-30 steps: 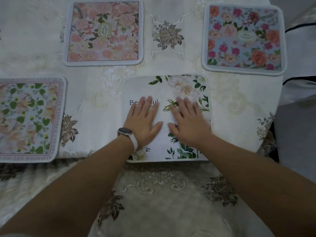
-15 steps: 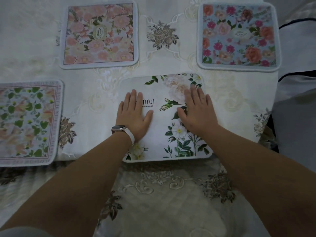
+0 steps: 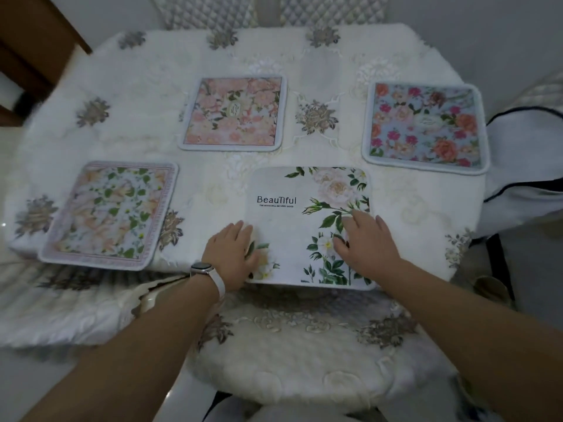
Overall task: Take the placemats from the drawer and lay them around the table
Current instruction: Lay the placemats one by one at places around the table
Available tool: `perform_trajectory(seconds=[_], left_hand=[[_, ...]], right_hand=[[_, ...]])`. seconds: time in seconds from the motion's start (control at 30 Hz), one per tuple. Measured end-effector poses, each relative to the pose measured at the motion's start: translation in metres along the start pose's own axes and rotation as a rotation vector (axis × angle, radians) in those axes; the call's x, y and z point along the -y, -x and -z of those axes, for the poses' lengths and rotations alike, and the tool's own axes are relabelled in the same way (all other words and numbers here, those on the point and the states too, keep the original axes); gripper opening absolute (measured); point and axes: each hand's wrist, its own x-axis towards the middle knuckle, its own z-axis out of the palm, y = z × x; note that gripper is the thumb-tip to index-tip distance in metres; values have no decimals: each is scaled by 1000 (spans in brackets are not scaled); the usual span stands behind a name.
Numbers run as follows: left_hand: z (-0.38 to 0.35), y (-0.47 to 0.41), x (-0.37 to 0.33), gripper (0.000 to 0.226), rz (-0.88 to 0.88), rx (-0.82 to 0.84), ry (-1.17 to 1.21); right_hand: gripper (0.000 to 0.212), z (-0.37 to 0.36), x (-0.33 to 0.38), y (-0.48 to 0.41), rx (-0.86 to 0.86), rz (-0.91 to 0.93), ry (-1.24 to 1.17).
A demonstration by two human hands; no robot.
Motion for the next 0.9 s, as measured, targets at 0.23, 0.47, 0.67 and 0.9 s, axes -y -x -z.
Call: perform_trajectory(seconds=[0.23,0.47,0.67,0.9], left_hand=[[45,41,12,56,21,-240,61],[72,92,54,52,82,-293,33],[91,143,118,49,161,-353,11],[94,218,219,47,240,-437,57]], right_hand=[[52,44,59,-19,-49,217,-35],[56,64,130,-25,0,444,22],[49,70,218,-25,-45,606,53],[49,57,366,-12,-65,706,65]])
